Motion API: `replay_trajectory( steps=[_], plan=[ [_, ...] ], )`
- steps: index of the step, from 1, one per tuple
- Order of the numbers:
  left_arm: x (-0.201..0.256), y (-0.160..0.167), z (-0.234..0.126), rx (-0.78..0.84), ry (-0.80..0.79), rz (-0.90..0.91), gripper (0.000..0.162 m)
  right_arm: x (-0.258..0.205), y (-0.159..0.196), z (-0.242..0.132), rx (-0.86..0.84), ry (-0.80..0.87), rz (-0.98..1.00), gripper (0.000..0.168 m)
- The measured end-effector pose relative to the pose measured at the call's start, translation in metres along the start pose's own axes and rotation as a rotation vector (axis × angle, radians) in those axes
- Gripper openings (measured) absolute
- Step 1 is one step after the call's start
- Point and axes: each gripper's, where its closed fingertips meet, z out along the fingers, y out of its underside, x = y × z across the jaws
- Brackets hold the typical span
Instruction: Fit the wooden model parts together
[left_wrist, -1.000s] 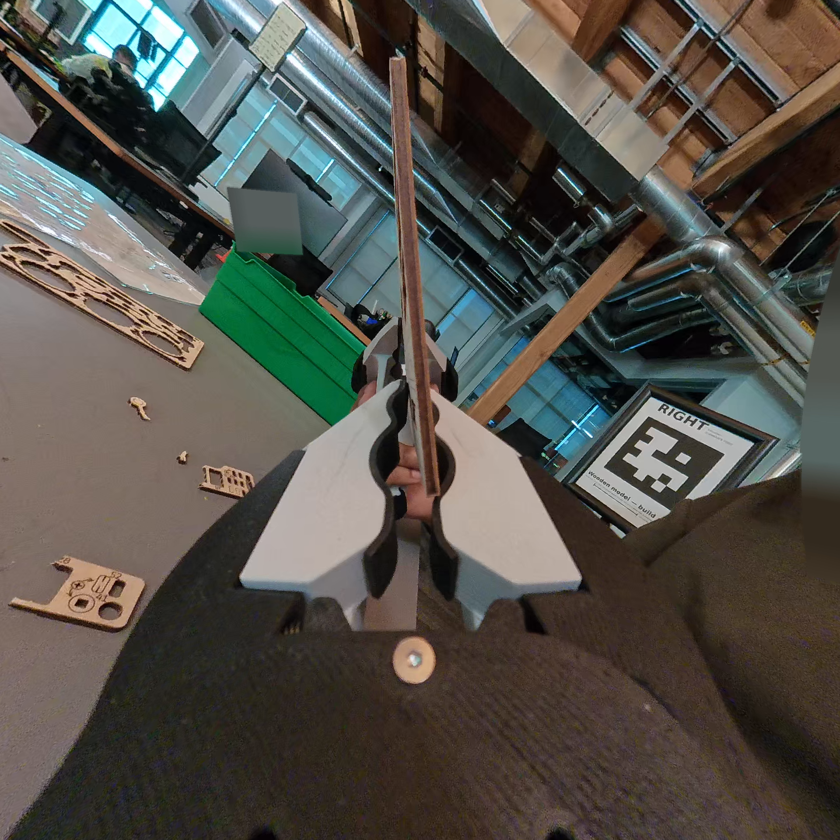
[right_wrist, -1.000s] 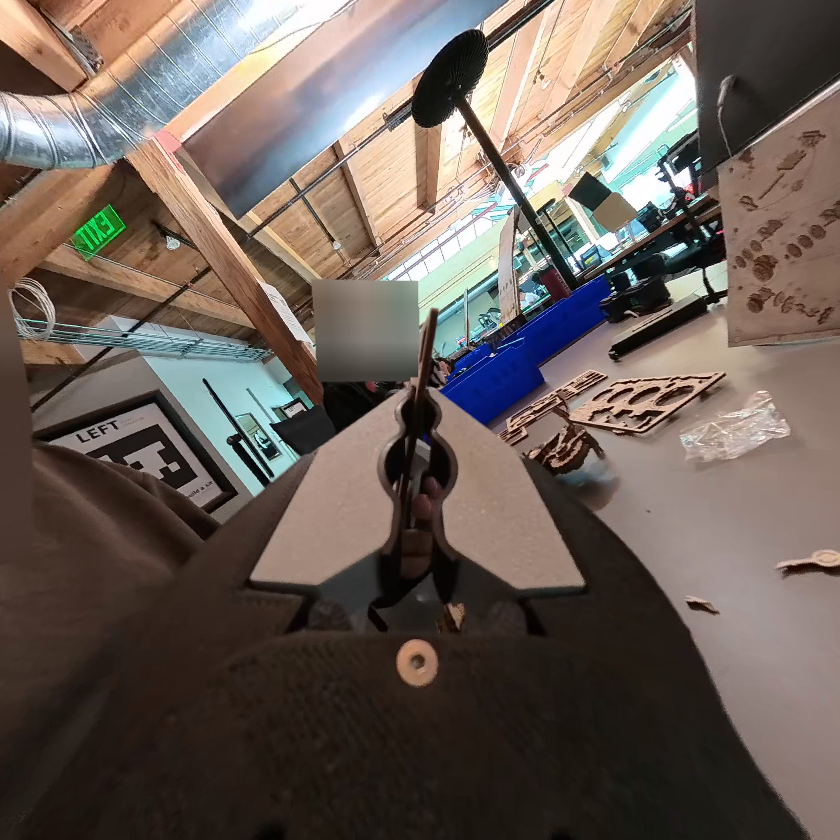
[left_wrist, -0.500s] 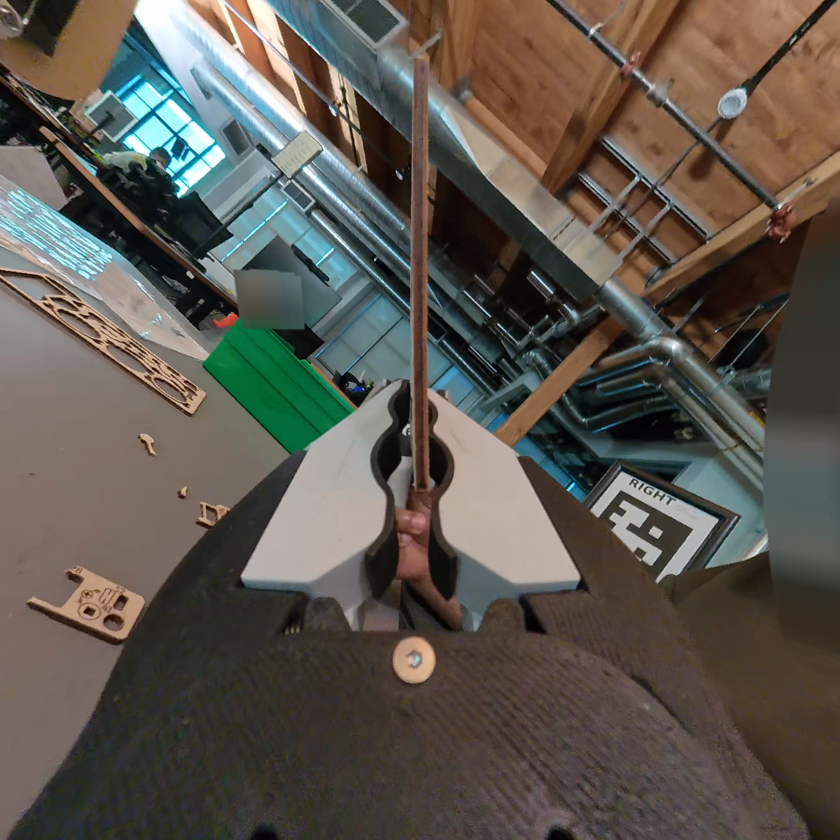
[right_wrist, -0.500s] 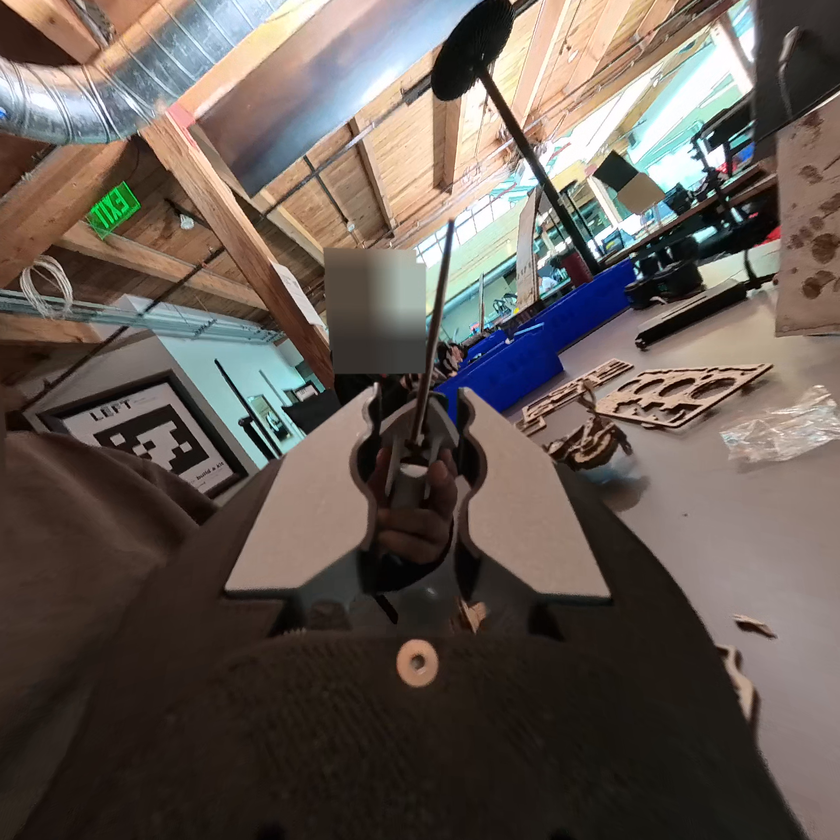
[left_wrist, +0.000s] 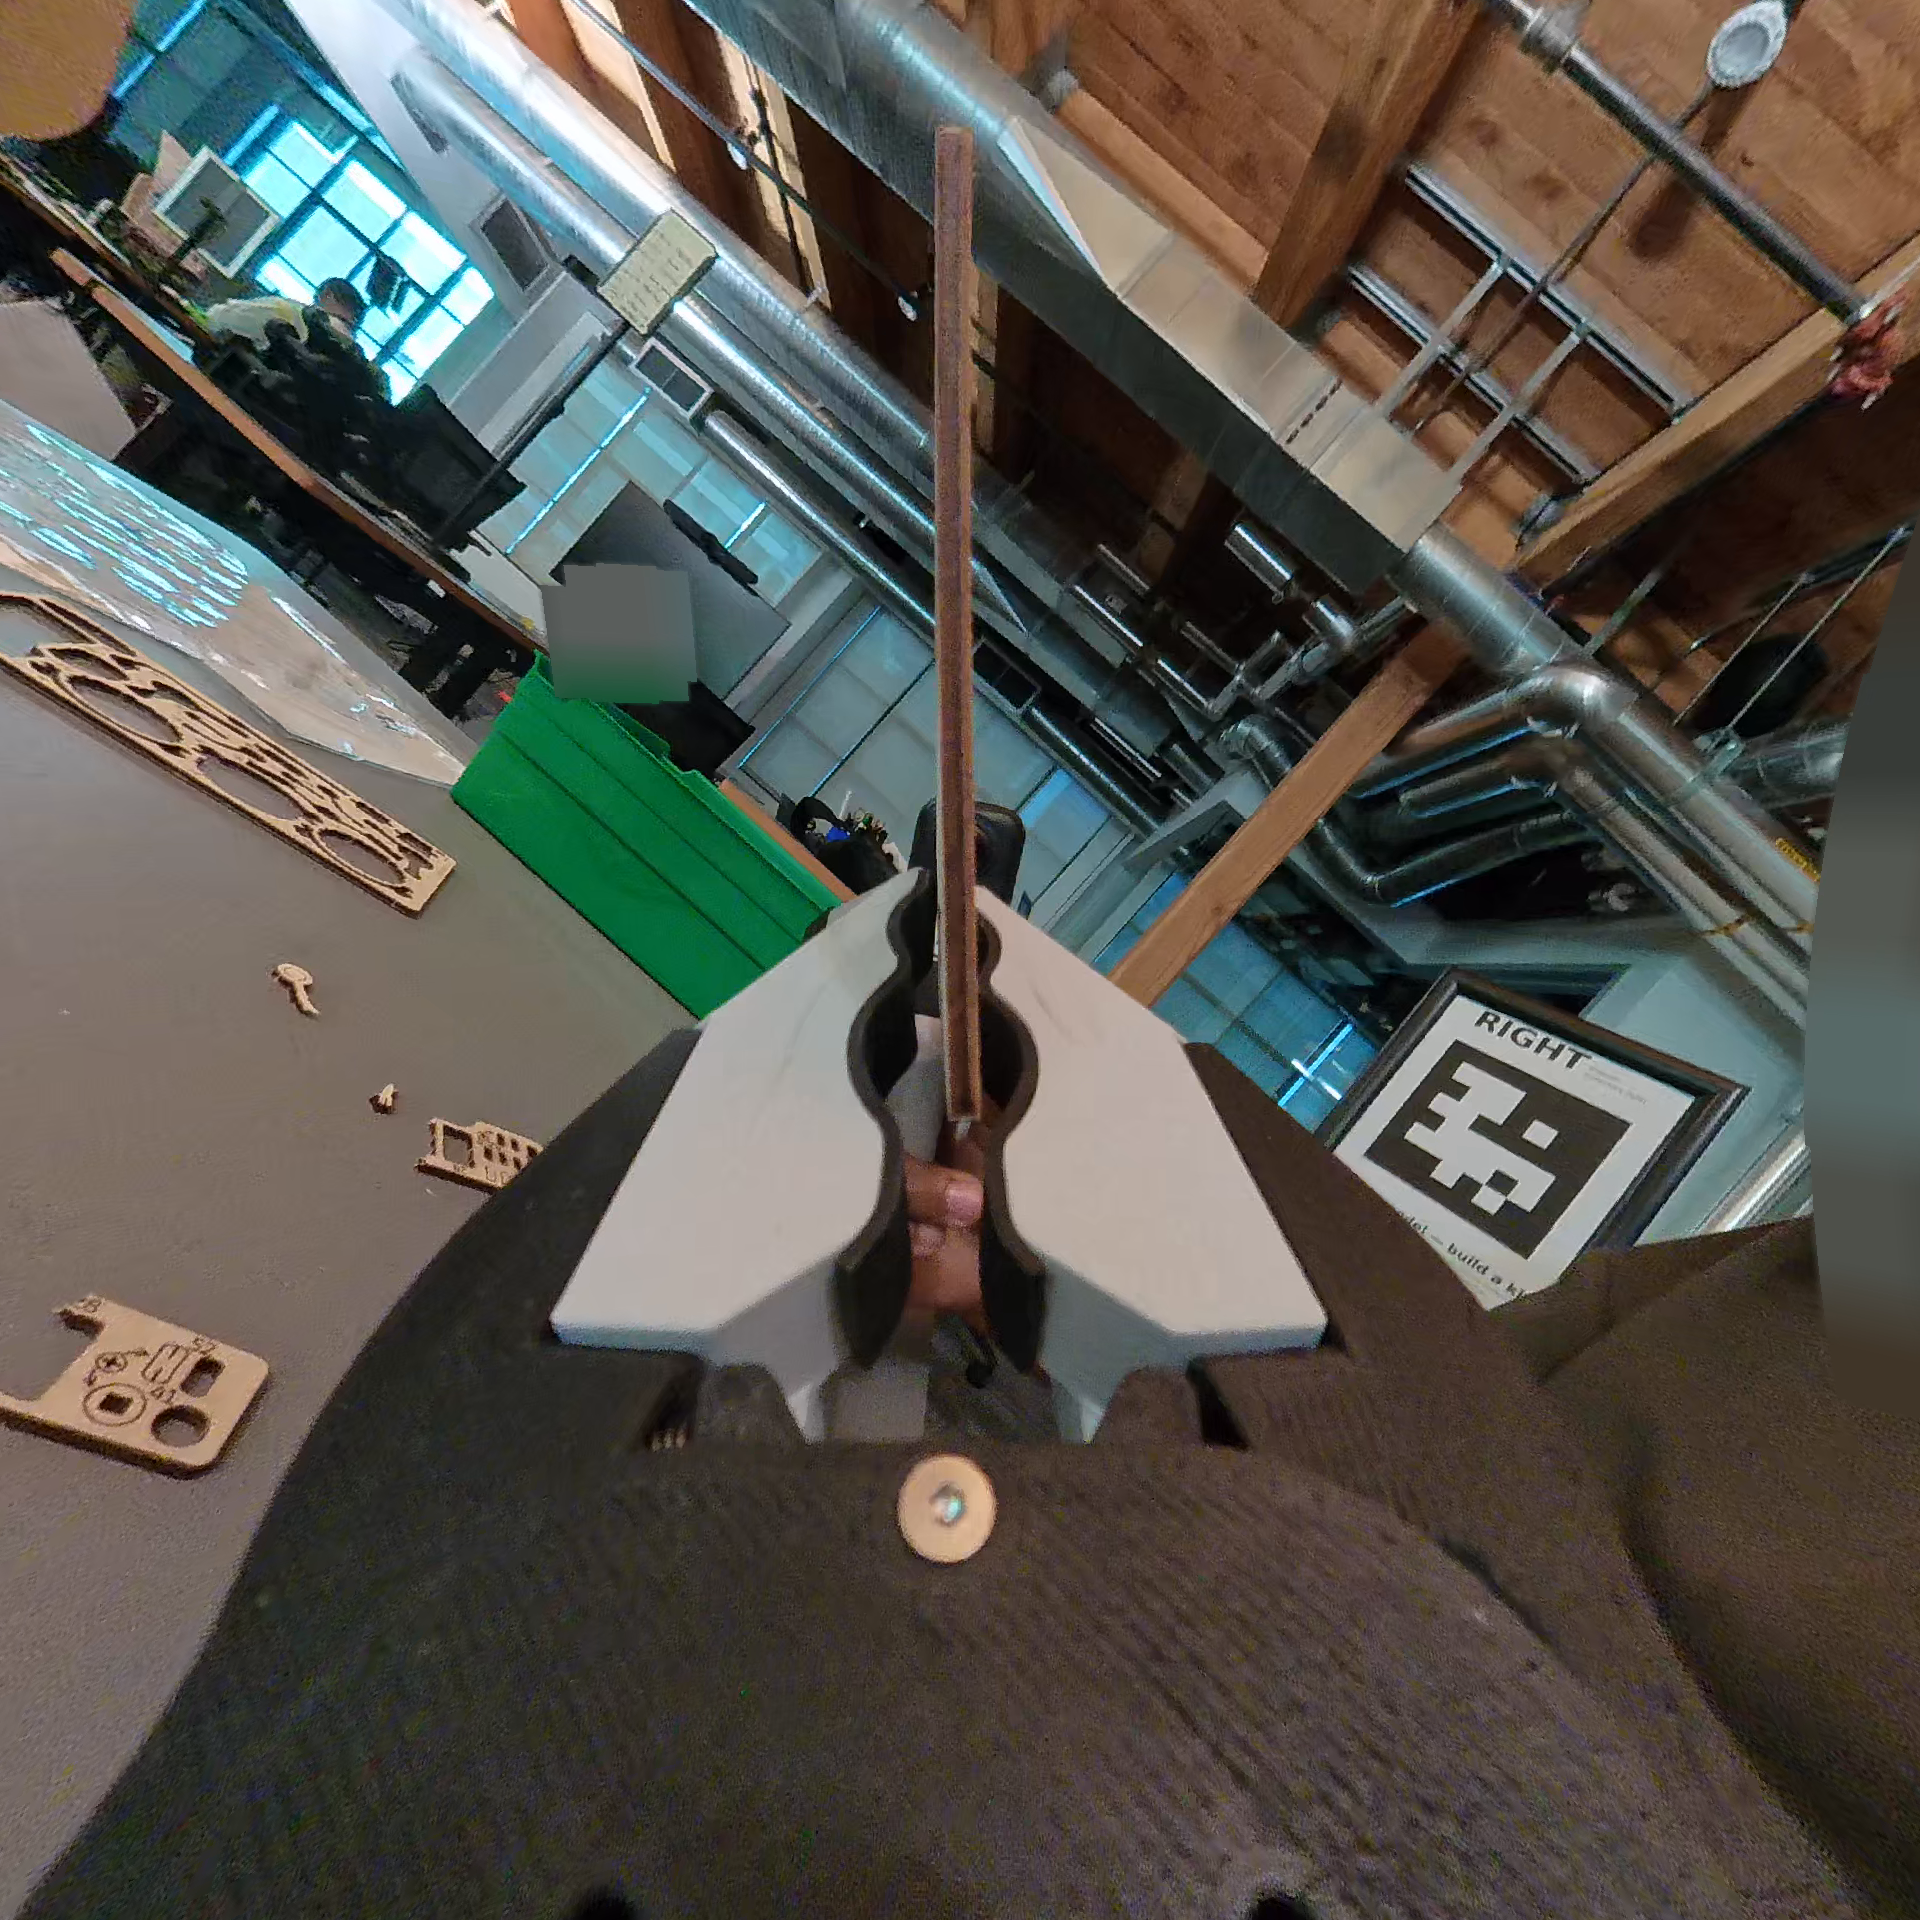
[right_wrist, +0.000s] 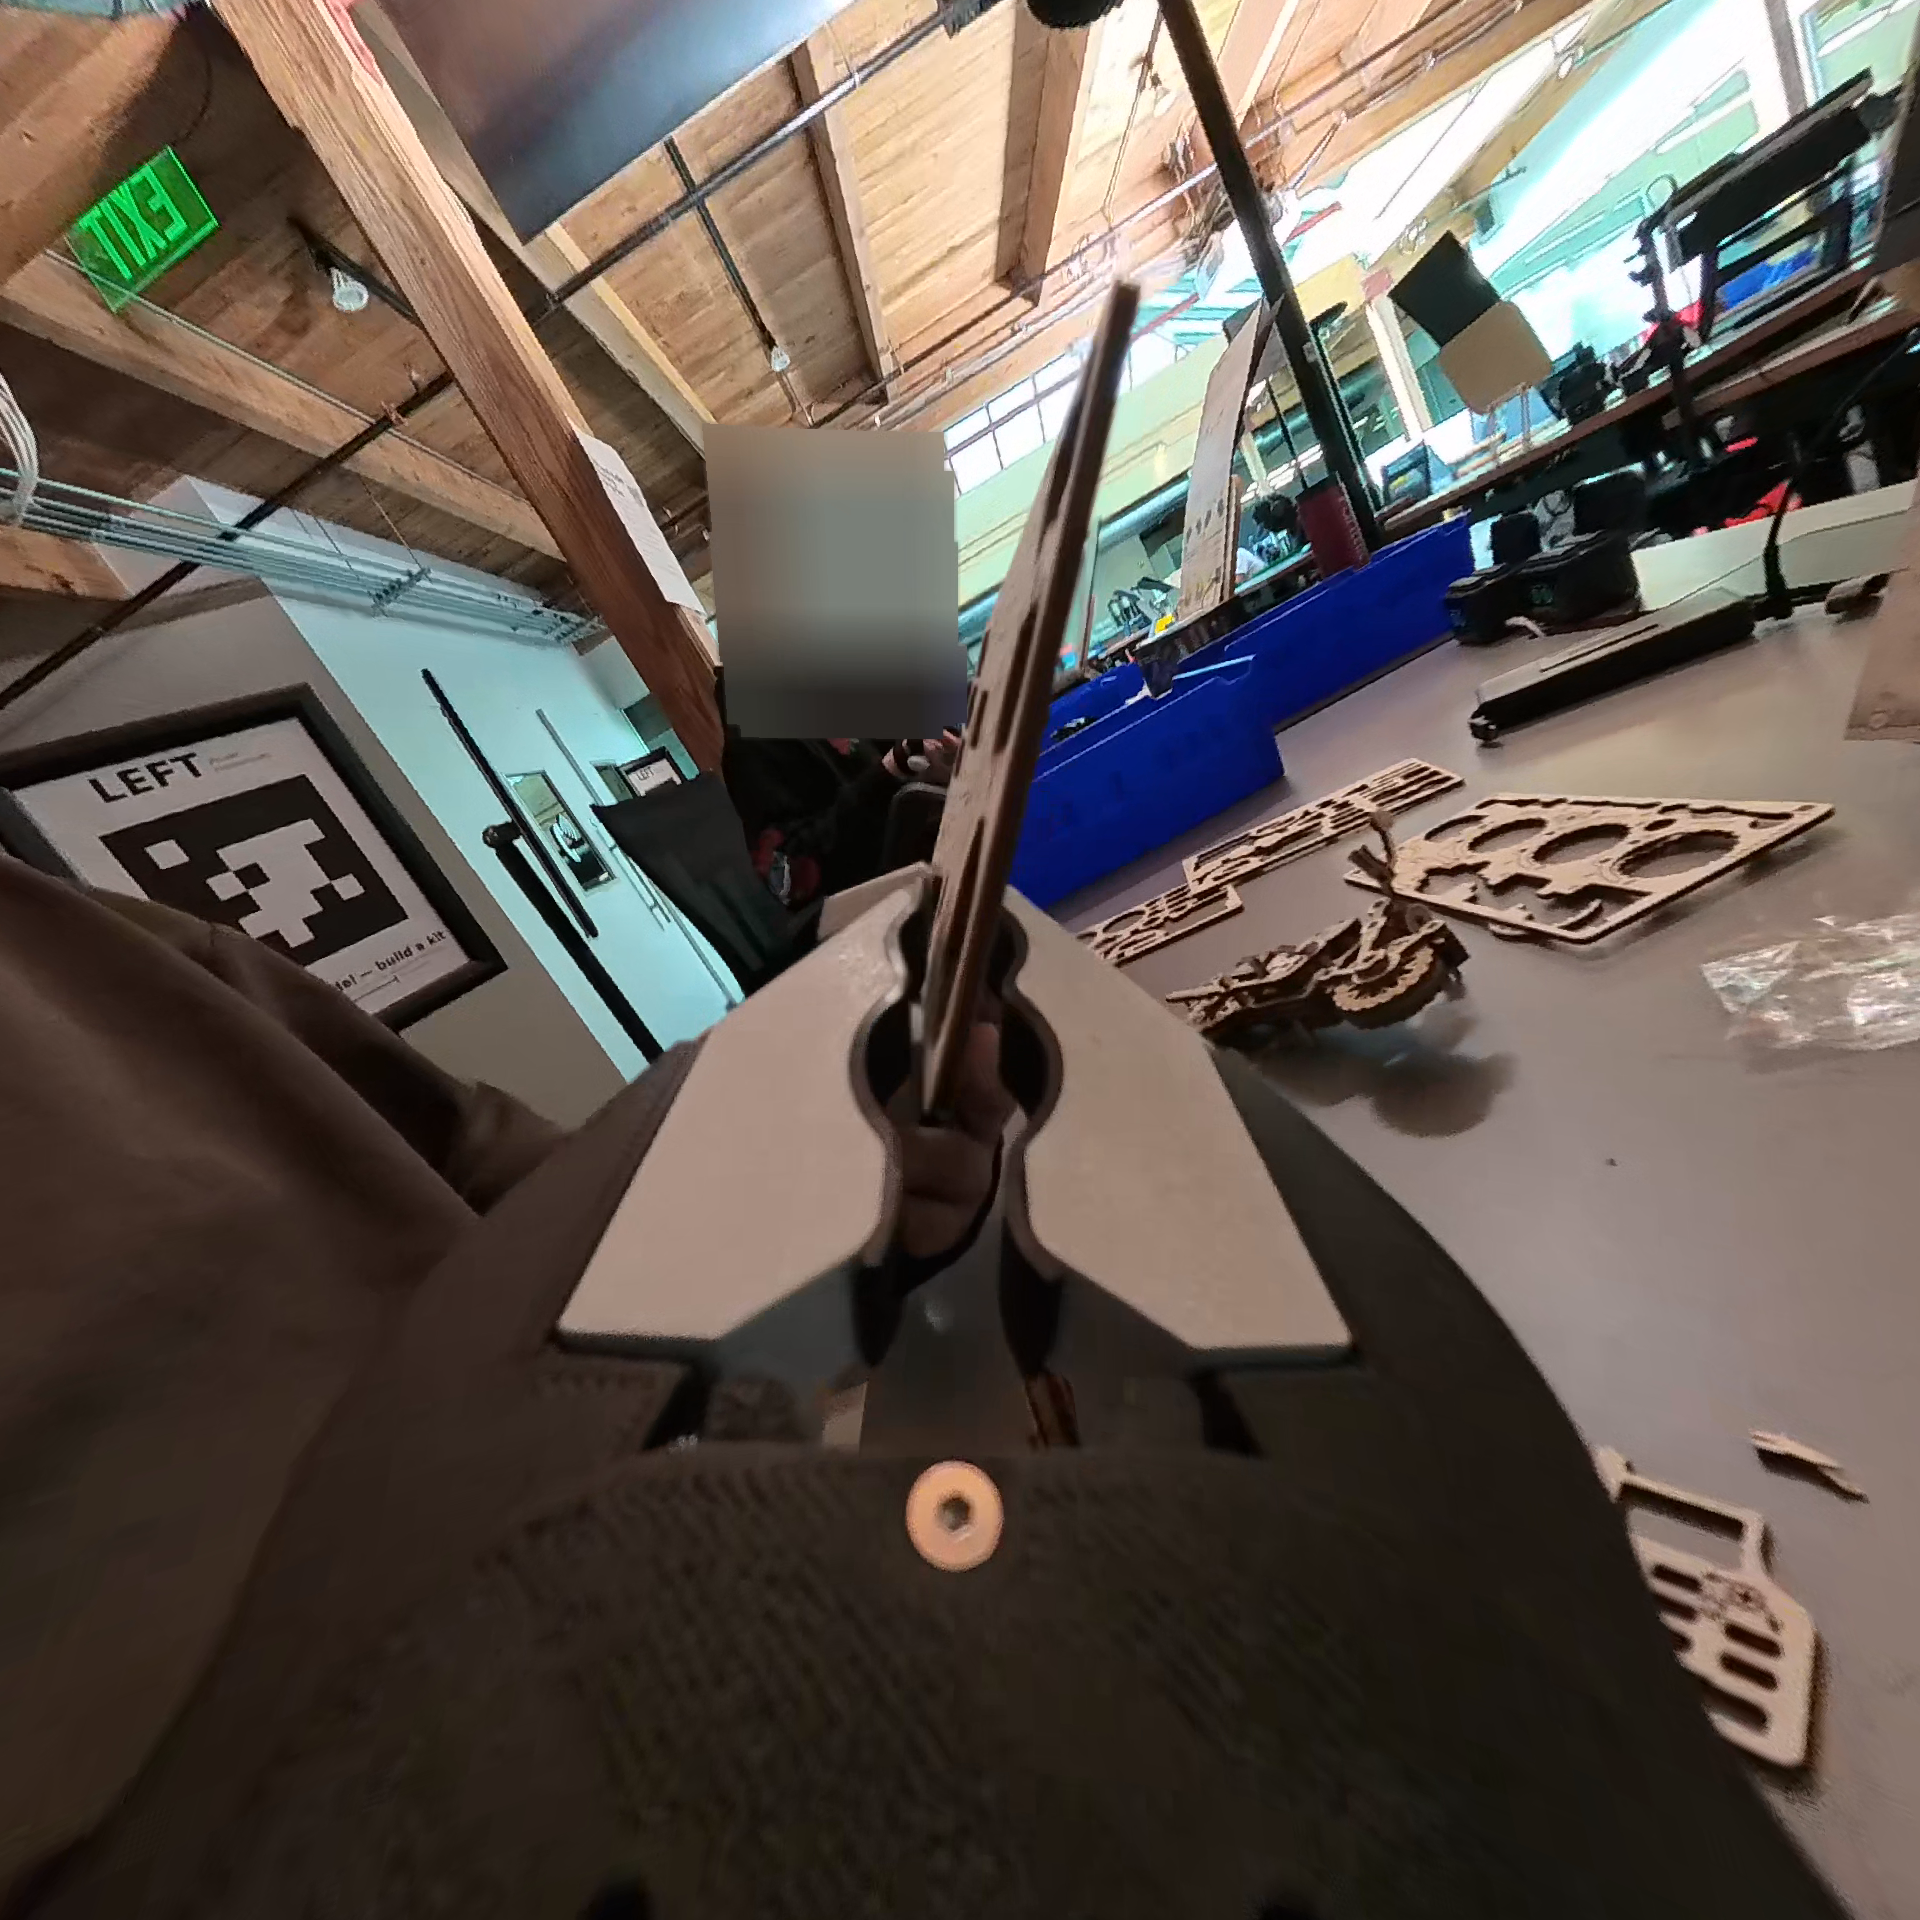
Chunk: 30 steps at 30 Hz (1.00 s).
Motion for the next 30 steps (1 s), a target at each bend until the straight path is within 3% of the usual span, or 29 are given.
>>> replay_trajectory(
  steps=[24, 30],
  plan=[
    [-0.003, 0.006, 0.002, -0.025, -0.003, -0.014, 0.000, 0.002, -0.009, -0.006, 0.048, -0.003, 0.019, 0.001],
    [-0.006, 0.007, 0.003, -0.033, 0.010, -0.098, 0.025, 0.007, -0.018, -0.012, 0.103, 0.005, 0.049, 0.000]
  ],
)
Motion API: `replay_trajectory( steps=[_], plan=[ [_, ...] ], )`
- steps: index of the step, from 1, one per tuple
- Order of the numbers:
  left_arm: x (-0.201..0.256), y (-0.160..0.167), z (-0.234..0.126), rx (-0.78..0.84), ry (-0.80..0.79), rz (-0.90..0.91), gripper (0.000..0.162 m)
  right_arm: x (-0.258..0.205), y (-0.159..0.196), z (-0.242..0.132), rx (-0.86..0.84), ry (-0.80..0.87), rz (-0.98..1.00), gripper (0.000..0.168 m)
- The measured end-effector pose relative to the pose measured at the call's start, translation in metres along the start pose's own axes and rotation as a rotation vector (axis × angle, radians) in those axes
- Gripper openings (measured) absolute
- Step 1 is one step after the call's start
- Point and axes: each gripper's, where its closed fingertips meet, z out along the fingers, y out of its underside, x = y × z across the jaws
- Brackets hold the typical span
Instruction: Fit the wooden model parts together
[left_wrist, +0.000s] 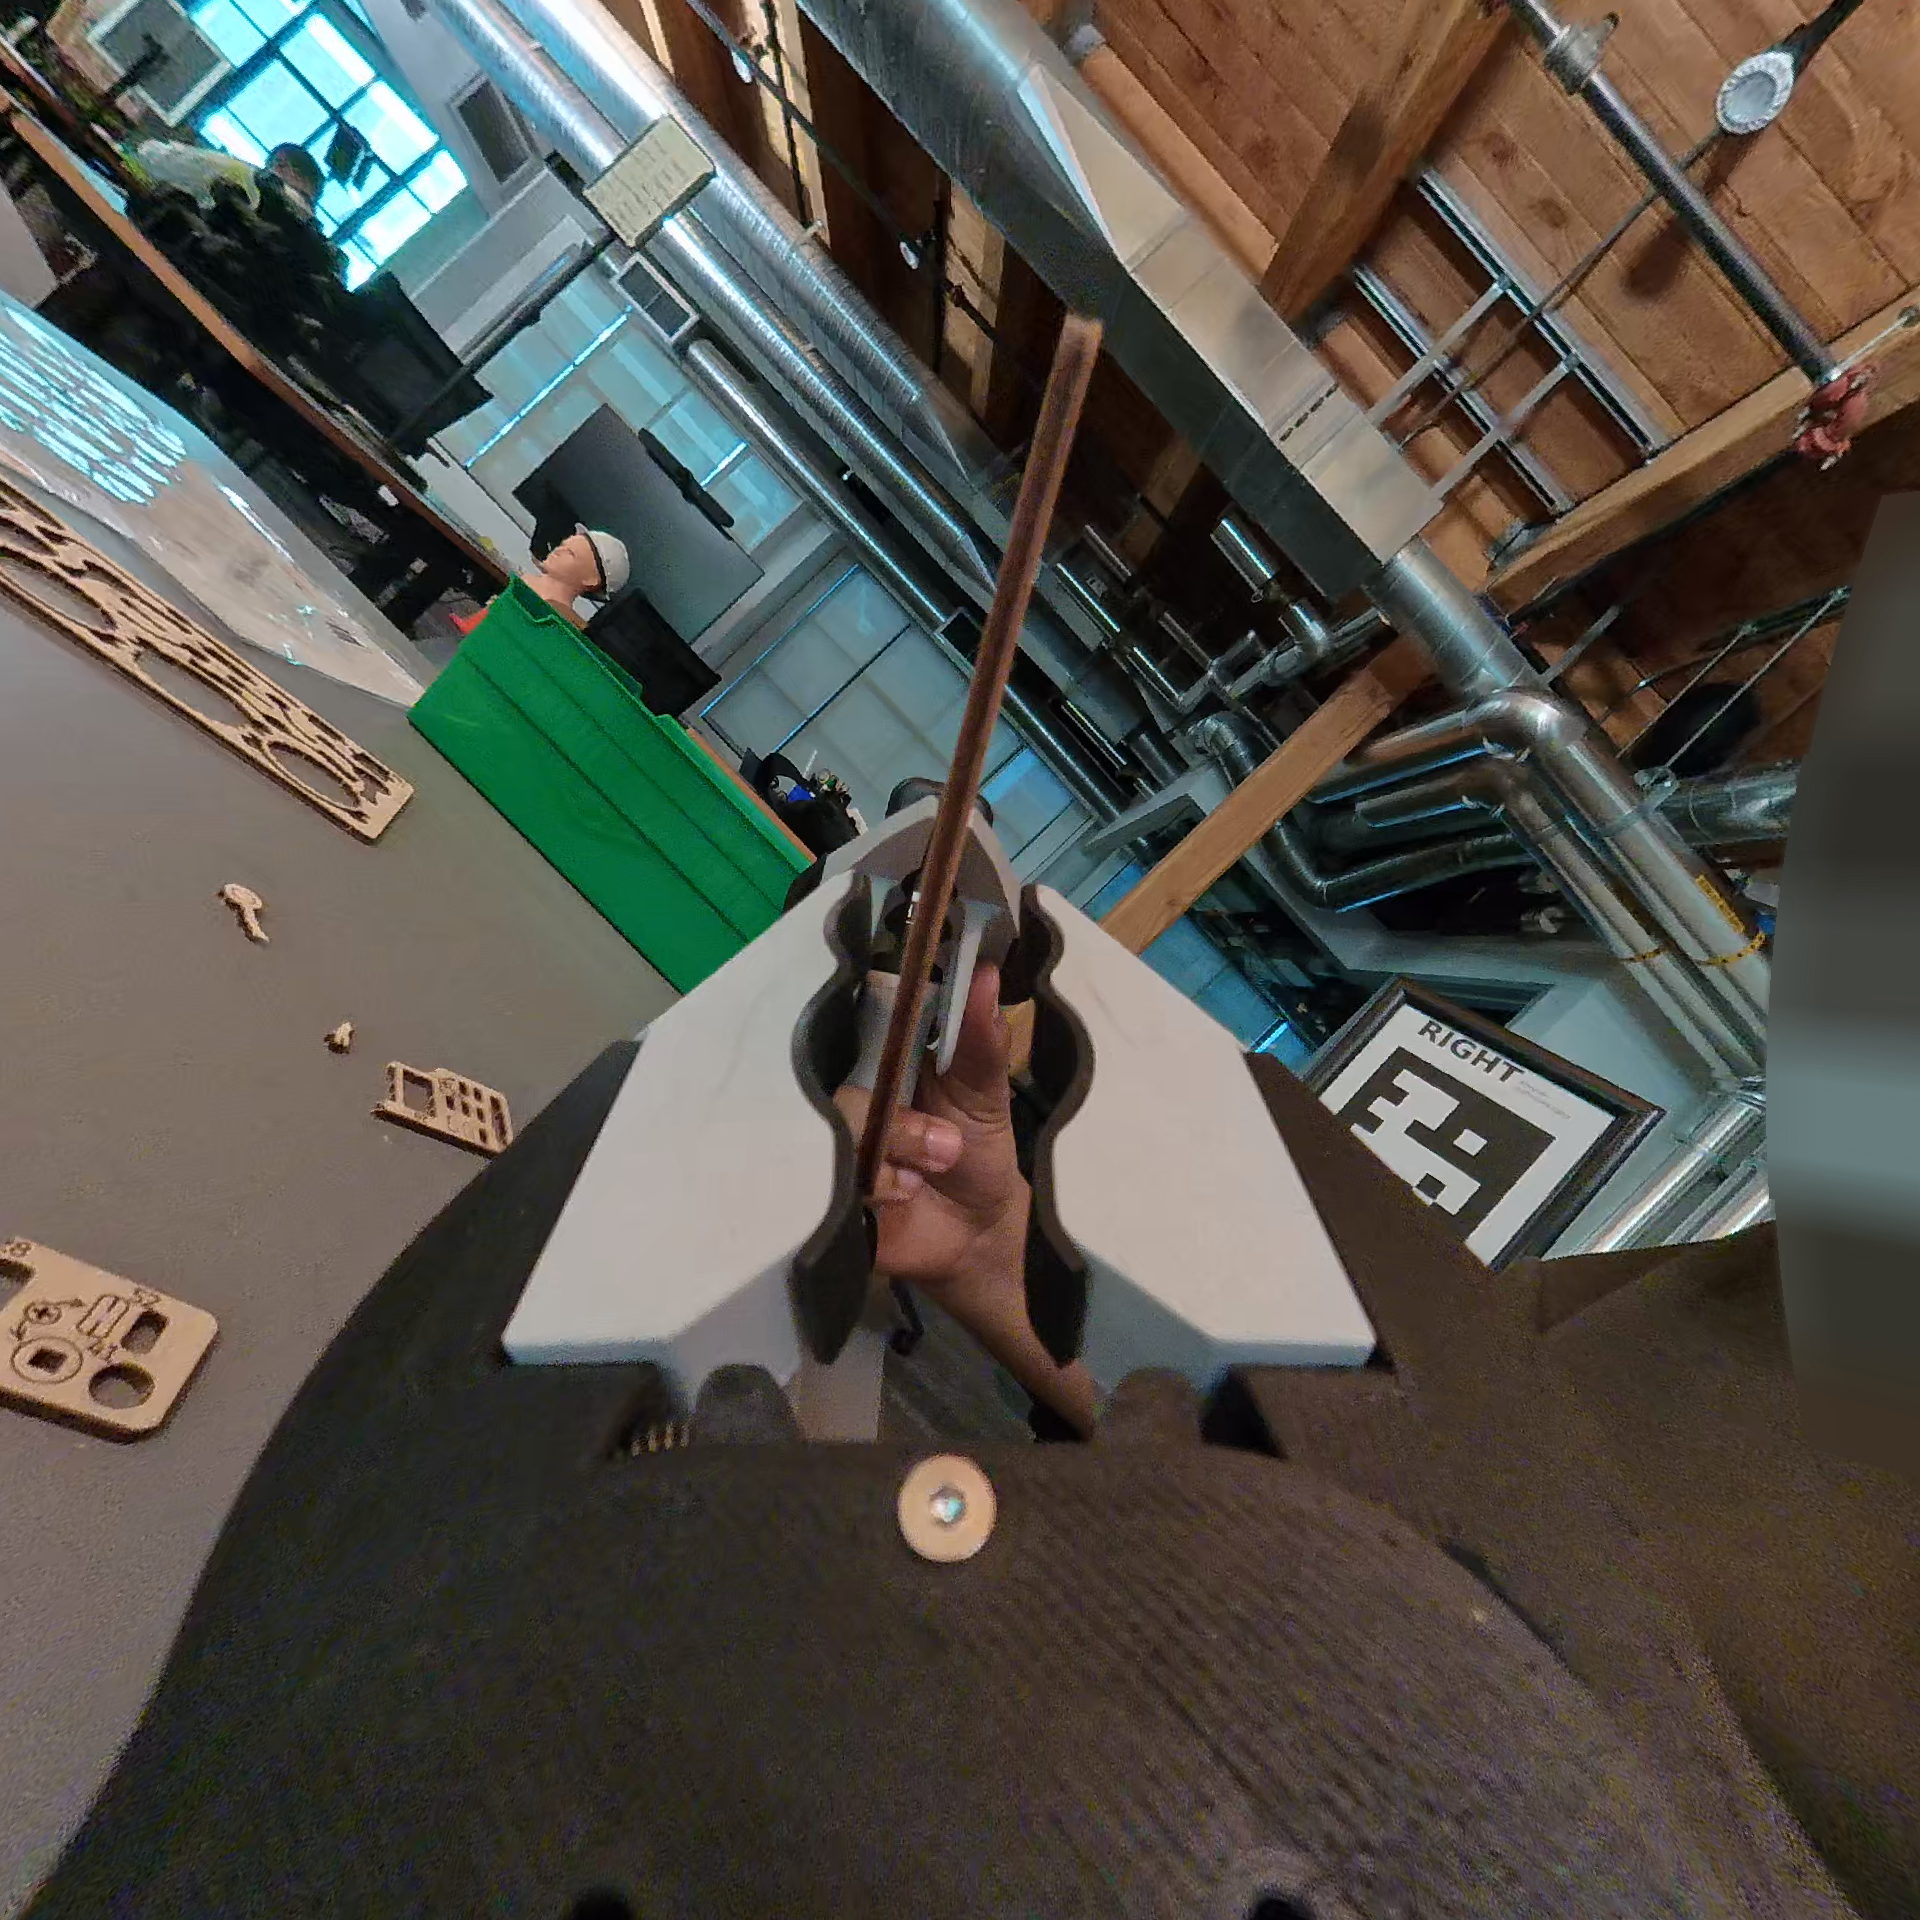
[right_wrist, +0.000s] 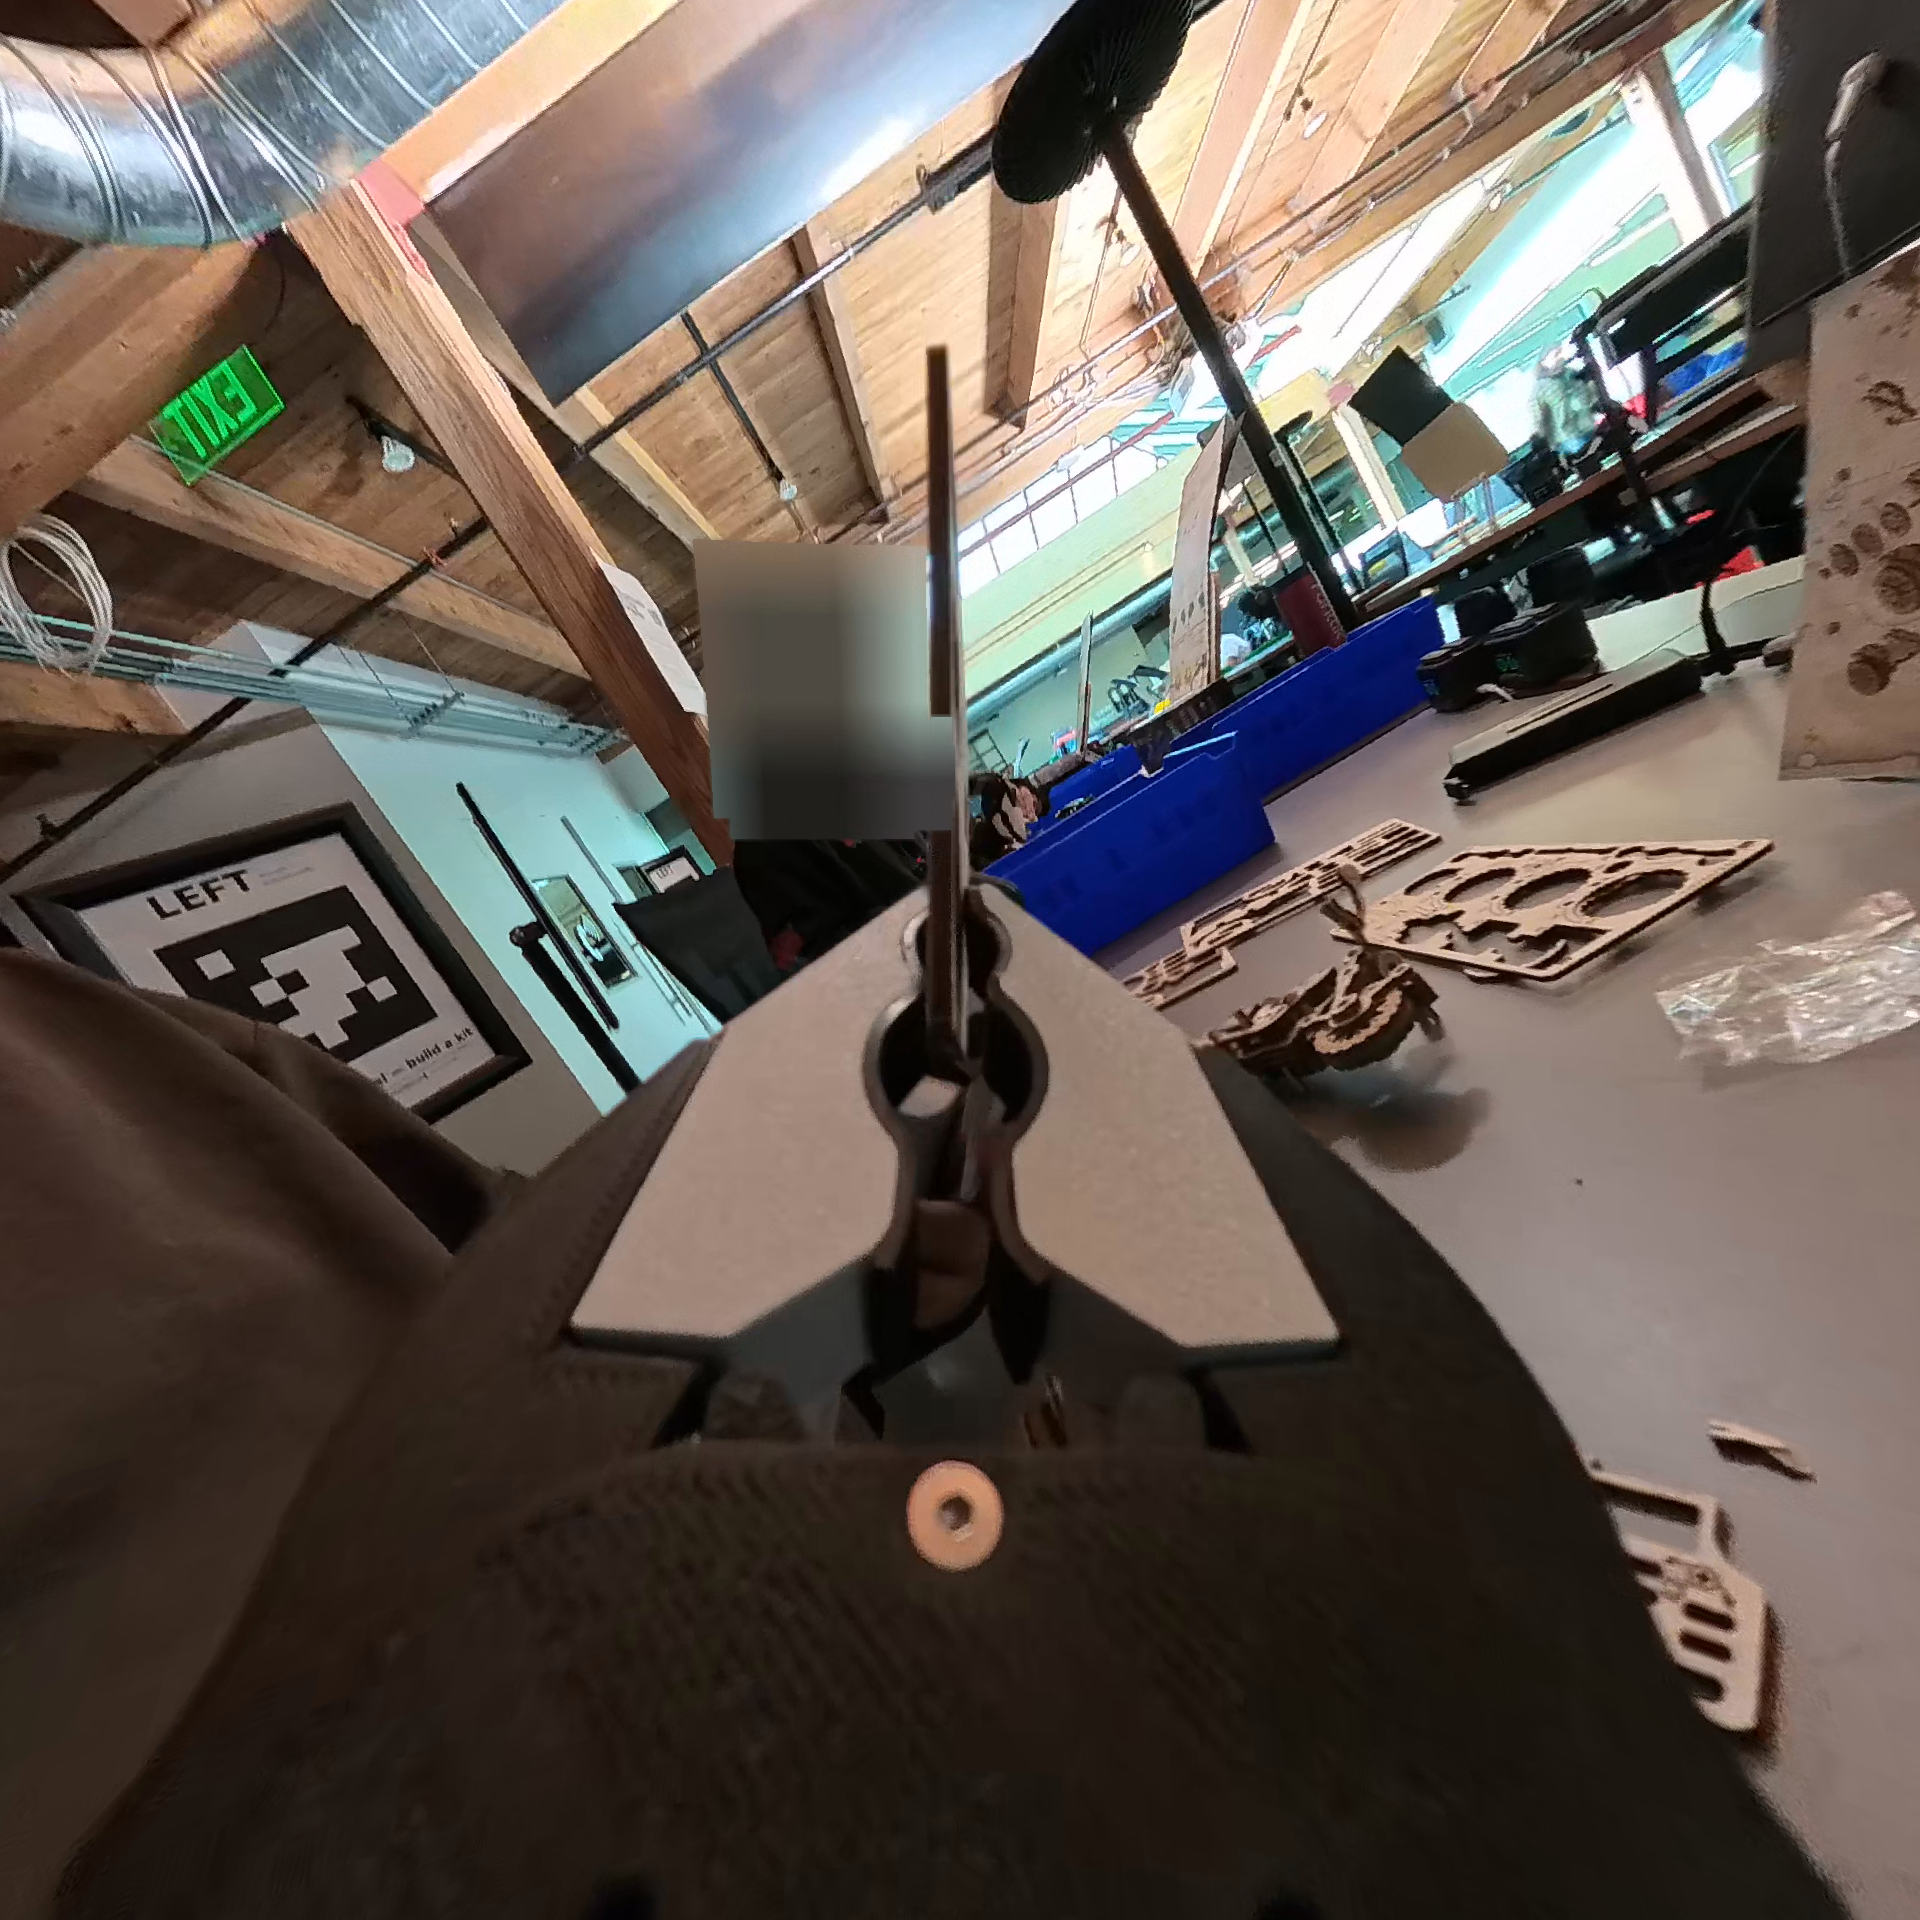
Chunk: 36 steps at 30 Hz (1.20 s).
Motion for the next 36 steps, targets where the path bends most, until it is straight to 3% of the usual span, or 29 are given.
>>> replay_trajectory(
  steps=[12, 36],
  plan=[
    [-0.003, -0.011, -0.006, 0.036, -0.008, -0.014, 0.031, 0.012, -0.028, -0.019, 0.159, 0.033, 0.071, 0.000],
    [-0.016, -0.005, -0.005, -0.037, -0.105, 0.061, 0.034, 0.012, -0.022, -0.017, 0.129, 0.044, 0.071, 0.000]
  ],
)
